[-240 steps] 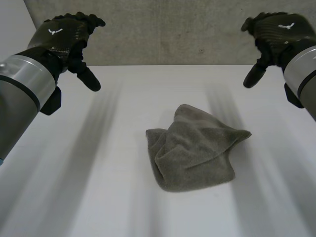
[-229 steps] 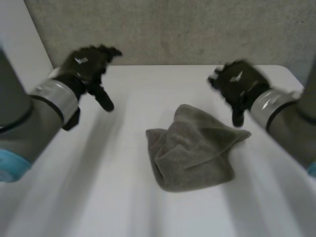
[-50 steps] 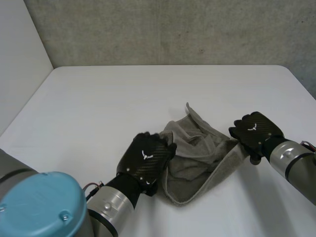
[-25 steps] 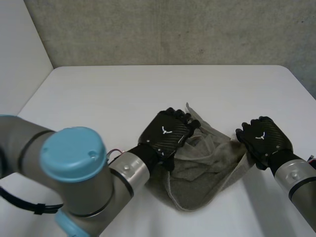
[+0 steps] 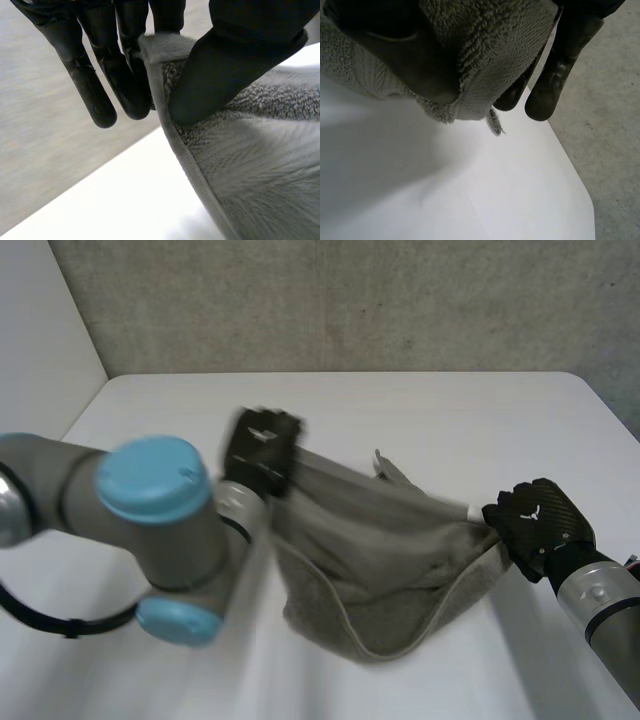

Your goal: Fold the towel.

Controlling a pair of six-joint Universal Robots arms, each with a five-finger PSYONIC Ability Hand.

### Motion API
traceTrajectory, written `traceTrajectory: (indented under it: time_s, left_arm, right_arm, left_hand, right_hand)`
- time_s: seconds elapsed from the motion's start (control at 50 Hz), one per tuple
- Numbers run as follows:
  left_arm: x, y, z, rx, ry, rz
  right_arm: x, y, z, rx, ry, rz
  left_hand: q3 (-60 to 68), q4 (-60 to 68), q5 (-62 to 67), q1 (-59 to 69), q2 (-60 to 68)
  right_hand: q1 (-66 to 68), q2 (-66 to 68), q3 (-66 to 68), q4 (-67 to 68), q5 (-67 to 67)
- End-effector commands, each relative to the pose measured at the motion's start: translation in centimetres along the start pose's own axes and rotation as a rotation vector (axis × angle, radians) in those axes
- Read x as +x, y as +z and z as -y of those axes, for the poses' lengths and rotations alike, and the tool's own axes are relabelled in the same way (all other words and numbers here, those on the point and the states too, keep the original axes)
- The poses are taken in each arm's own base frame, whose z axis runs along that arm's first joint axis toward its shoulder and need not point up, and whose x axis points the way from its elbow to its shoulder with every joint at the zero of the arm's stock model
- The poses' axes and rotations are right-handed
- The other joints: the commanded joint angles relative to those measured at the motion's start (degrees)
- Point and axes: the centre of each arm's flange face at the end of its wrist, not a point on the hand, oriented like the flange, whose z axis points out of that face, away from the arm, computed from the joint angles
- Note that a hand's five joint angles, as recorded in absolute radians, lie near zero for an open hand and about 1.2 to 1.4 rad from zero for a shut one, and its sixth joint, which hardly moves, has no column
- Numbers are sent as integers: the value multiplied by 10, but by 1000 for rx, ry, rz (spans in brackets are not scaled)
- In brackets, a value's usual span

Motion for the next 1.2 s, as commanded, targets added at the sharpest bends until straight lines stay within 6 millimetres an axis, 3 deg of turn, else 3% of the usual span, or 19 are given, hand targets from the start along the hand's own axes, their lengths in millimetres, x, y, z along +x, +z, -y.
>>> traceTrajectory:
  time_s: [0.02, 0.04, 0.08, 0.14, 0.34, 0.36, 0.38, 0.42, 0.46, 0.54, 0.66, 0.78, 0.86, 1.08, 1.2]
  left_arm:
    - [-121, 5, -17, -69, -87, 400]
    - [-121, 5, -17, -69, -87, 400]
    - [-142, -5, -29, -106, -102, 445]
    - [-151, -18, -42, -152, -105, 449]
    - [-131, -45, -58, -220, -122, 319]
    - [-130, -46, -57, -217, -123, 313]
    - [-130, -46, -57, -217, -123, 313]
    - [-129, -49, -54, -211, -118, 309]
    - [-129, -51, -54, -213, -113, 307]
    - [-126, -52, -52, -206, -115, 277]
    - [-111, -63, -52, -197, -134, 100]
    - [-110, -72, -52, -182, -159, -19]
    - [-109, -72, -53, -178, -166, -60]
    - [-115, -50, -68, -176, -145, -63]
    - [-115, -40, -85, -209, -6, -76]
  right_arm:
    - [4, 3, 1, 19, 61, -25]
    - [4, 3, 1, 19, 61, -25]
    - [4, 3, 1, 22, 63, -26]
    - [4, 3, 2, 24, 60, -26]
    - [3, 4, 3, 28, 58, -23]
    - [3, 4, 3, 28, 58, -25]
    - [3, 4, 3, 28, 59, -25]
    - [3, 4, 3, 26, 60, -23]
    - [3, 4, 3, 25, 62, -25]
    - [5, 4, 2, 20, 63, -33]
    - [7, 5, 2, 19, 64, -37]
    - [9, 6, 4, 22, 113, -41]
    - [11, 7, 6, 17, 159, -35]
    - [10, 6, 5, 7, 169, -23]
    - [11, 6, 5, 5, 168, -25]
  left_hand:
    - [105, 104, 116, 122, 104]
    - [105, 104, 116, 122, 104]
    - [105, 104, 116, 122, 104]
    - [105, 104, 116, 122, 104]
    - [105, 104, 116, 122, 104]
    - [-83, -83, -72, -66, -84]
    - [-85, -85, -74, -68, -85]
    - [-492, -492, -481, -475, -492]
    - [-542, -542, -531, -525, -542]
    - [-548, -548, -537, -531, -548]
    - [-519, -519, -508, -502, -519]
    - [-419, -419, -407, -401, -419]
    - [-417, -417, -405, -399, -417]
    - [-430, -430, -419, -413, -430]
    - [-413, -413, -402, -396, -413]
  right_hand:
    - [41, 47, 51, 42, 45]
    - [41, 47, 51, 42, 45]
    - [41, 47, 51, 42, 45]
    - [41, 47, 51, 42, 45]
    - [41, 47, 51, 42, 45]
    - [41, 47, 51, 42, 45]
    - [41, 47, 51, 42, 45]
    - [41, 47, 51, 42, 45]
    - [41, 47, 51, 42, 45]
    - [41, 47, 51, 42, 45]
    - [41, 47, 51, 42, 45]
    - [41, 47, 51, 42, 45]
    - [41, 47, 51, 42, 45]
    - [41, 47, 51, 42, 45]
    - [41, 47, 51, 42, 45]
